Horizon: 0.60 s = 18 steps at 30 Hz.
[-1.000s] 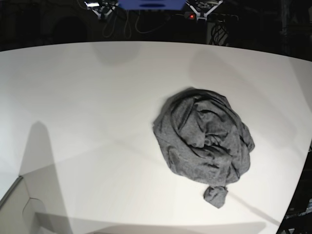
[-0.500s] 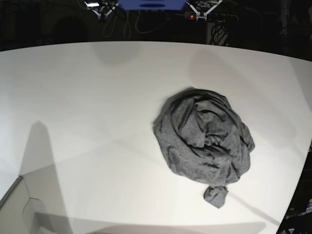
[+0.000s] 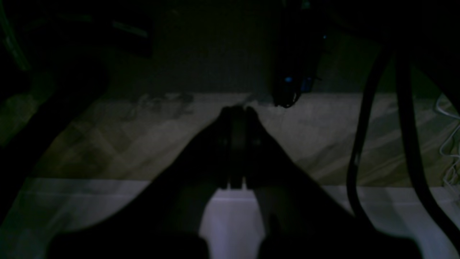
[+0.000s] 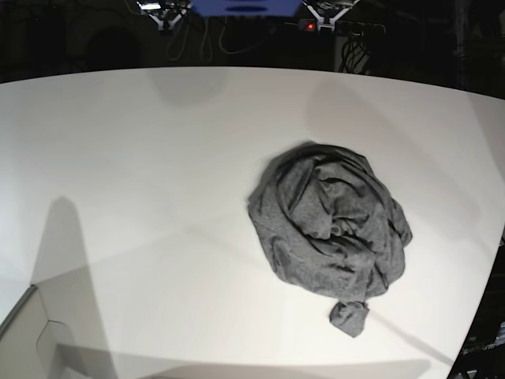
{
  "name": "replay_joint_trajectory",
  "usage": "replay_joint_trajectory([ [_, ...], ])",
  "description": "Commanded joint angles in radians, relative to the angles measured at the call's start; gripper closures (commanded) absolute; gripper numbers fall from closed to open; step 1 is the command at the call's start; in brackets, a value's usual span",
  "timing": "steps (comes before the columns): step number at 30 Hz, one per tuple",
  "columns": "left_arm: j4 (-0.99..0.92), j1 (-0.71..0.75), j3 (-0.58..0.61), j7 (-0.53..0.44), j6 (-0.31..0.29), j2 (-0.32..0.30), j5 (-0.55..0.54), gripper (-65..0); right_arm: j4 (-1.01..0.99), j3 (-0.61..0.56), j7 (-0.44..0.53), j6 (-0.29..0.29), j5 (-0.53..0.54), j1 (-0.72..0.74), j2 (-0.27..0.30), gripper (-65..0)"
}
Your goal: Layout the t-shirt on the table in an organized manner, then fold the t-shirt properly
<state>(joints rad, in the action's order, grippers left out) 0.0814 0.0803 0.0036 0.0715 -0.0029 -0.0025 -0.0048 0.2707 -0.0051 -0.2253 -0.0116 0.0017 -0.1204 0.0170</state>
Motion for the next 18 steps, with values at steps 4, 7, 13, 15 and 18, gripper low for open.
replay_joint_trajectory([
  [4,0.002,0.008,-0.001,0.001,0.007,0.0,-0.002,0.0,0.003,-0.002,-0.006,0.015,0.007,-0.008,0.004,0.0],
  [7,0.002,0.008,-0.001,0.001,0.007,0.0,-0.002,0.0,0.003,-0.002,-0.006,0.015,0.007,-0.008,0.004,0.0],
  [13,0.024,0.032,-0.001,-0.011,0.004,-0.001,-0.002,0.0,0.003,-0.002,0.043,0.015,0.007,-0.034,0.005,0.0],
  [15,0.071,0.066,-0.003,-0.028,0.004,-0.021,-0.002,0.0,0.003,-0.002,0.077,0.015,0.007,-0.051,0.018,0.0],
  [18,0.154,0.125,-0.003,-0.029,0.002,-0.037,-0.004,0.0,0.003,-0.002,0.112,0.015,0.007,-0.086,0.027,0.0],
])
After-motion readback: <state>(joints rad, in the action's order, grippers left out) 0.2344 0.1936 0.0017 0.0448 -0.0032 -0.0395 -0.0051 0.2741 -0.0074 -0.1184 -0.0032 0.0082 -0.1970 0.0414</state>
